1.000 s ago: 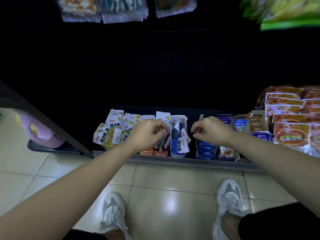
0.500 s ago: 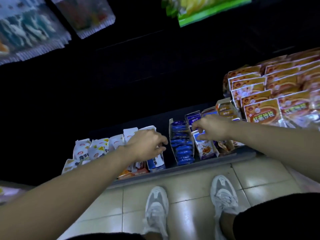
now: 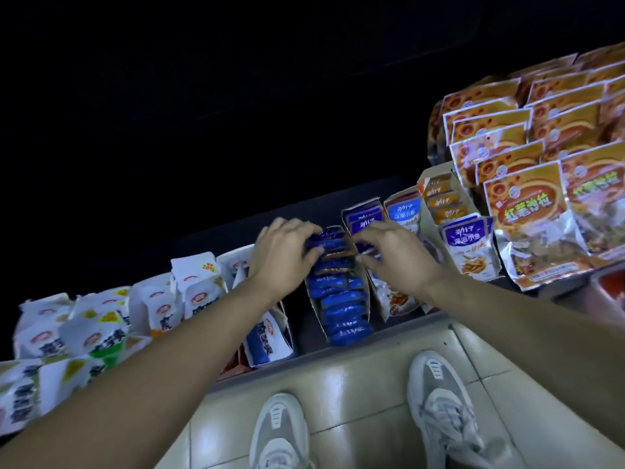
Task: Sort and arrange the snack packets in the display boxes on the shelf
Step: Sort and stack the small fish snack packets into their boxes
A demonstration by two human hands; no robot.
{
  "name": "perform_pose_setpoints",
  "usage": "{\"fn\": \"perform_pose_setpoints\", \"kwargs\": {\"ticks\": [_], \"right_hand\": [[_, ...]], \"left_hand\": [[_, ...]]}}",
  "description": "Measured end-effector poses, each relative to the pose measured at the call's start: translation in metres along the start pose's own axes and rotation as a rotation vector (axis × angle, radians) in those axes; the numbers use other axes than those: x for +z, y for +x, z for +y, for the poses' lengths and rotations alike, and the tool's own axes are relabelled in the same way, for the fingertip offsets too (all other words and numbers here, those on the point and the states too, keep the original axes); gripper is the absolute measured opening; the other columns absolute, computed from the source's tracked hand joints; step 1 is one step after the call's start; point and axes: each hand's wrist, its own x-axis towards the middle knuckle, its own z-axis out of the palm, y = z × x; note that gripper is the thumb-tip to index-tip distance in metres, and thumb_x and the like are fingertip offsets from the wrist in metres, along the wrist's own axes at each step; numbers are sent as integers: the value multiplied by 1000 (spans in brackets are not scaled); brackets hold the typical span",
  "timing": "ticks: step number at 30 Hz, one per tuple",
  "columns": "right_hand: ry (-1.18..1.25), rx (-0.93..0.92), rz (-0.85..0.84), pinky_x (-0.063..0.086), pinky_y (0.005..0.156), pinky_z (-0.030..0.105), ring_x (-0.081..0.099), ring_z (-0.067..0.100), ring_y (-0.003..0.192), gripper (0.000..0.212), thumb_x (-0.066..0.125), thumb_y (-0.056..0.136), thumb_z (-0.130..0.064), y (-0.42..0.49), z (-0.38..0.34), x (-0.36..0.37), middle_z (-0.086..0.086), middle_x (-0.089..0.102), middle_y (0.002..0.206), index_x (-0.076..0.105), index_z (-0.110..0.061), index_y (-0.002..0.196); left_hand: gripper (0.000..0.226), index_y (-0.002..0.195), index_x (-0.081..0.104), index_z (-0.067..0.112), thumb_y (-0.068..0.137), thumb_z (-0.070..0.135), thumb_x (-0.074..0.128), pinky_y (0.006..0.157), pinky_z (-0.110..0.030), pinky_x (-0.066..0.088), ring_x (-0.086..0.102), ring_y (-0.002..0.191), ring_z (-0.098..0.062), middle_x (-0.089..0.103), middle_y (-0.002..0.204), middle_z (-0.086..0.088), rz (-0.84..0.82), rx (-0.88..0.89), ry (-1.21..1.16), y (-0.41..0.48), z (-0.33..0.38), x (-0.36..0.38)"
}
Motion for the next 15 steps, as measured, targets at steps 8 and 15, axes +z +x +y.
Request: {"fn": "perform_pose_setpoints", "kwargs": {"ticks": [8, 15], "right_hand": [[127, -55, 266, 50, 77, 33, 58, 22, 89, 7, 74, 87, -12, -3, 9, 47, 0, 66, 93, 76, -10, 93], [163, -113, 241, 49, 83, 28, 59, 19, 96, 9, 74, 86, -7, -24, 15, 48, 2, 66, 105, 76, -8, 95]], "left_hand": [[5, 97, 72, 27, 95, 28, 68, 69, -35, 55, 65, 78, -12, 71, 82, 12, 182, -121, -206, 9, -11, 14], [4, 95, 73, 22, 93, 20, 71, 73, -40, 56, 65, 78, -15, 67, 78, 14, 271, -225, -262, 7, -11, 16]]}}
